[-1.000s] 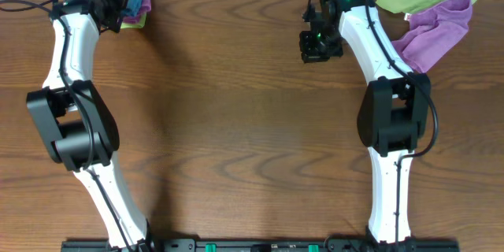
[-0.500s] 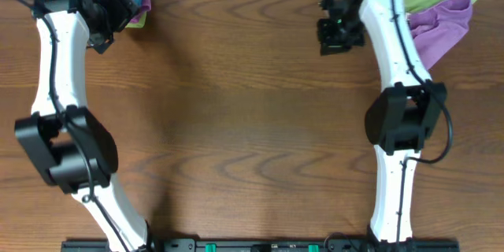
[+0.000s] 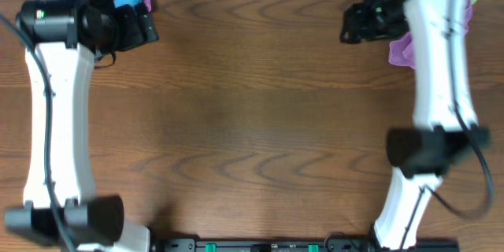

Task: Fold the cloth

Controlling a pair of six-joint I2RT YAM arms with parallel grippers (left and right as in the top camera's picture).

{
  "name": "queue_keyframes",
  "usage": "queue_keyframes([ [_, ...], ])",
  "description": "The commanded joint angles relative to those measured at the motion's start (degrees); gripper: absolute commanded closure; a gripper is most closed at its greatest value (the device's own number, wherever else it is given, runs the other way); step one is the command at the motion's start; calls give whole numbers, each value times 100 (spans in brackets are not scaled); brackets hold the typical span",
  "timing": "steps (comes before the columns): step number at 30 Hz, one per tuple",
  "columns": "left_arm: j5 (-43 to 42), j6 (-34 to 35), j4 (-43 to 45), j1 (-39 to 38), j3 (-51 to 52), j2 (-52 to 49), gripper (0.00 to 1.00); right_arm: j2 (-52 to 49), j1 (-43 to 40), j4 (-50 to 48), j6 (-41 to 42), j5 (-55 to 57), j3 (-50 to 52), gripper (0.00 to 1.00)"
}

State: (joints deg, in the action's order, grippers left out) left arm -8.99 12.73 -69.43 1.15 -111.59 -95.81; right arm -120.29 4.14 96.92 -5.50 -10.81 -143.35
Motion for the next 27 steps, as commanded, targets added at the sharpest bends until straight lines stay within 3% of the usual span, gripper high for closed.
queue_keyframes([
  [1,66,-205,-68,-319,-28,614,5,955,-37,9,-96,-15,332,44],
  [7,66,-199,-105,-841,562,1563,5,2736,-31,-310,-79,-15,1488,41],
  [16,31,190,162,-1250,2588,3899,5,5912,-33,-835,-81,11,3884,1],
  [21,-157,275,227,-1296,3390,4948,5,6881,-33,-835,-79,13,4489,1],
  [27,-151,271,225,-1296,3493,5318,5,7272,-33,-579,-79,26,4520,1],
])
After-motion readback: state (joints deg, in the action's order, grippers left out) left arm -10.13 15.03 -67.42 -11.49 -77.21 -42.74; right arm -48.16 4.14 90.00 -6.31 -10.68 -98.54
